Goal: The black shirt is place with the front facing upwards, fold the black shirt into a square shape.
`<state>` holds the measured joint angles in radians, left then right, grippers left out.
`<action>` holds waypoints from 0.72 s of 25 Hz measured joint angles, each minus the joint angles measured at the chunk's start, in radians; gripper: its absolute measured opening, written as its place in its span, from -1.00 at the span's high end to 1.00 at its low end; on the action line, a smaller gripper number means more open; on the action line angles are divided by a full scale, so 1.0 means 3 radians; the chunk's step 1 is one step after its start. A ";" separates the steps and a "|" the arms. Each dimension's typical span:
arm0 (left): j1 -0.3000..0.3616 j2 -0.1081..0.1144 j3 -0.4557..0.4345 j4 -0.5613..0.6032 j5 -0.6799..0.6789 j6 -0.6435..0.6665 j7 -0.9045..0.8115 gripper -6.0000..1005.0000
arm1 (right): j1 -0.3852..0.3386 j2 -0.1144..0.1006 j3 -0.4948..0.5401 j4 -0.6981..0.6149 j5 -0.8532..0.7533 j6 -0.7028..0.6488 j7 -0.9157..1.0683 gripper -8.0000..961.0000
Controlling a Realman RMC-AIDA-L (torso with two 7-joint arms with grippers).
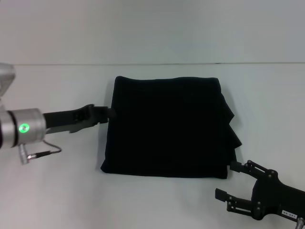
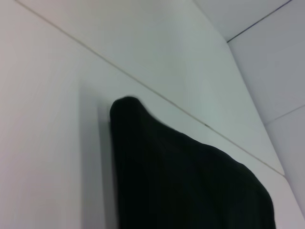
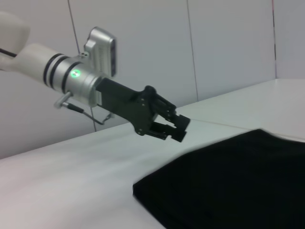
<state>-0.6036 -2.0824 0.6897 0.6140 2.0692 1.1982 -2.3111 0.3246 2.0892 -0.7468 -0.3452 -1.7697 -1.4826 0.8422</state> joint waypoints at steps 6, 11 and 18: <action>0.0297 -0.0039 -0.0278 0.0352 -0.0012 0.0360 0.0607 0.24 | 0.0031 0.0001 0.0101 -0.0003 0.0005 -0.0027 -0.0010 -0.91; 0.0653 -0.0194 -0.0487 0.0777 -0.0161 0.0940 0.2207 -0.23 | 0.0124 0.0015 0.0362 0.0001 0.0008 -0.0053 -0.0041 -0.91; 0.1117 -0.0305 -0.0530 0.0942 -0.0358 0.1821 0.3659 -0.65 | 0.0230 0.0028 0.0526 0.0030 0.0008 0.0010 -0.0036 -0.91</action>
<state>-0.2685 -2.1739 0.5306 0.8965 1.9617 1.7446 -1.2133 0.3937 2.0975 -0.5889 -0.3363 -1.7675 -1.4795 0.8315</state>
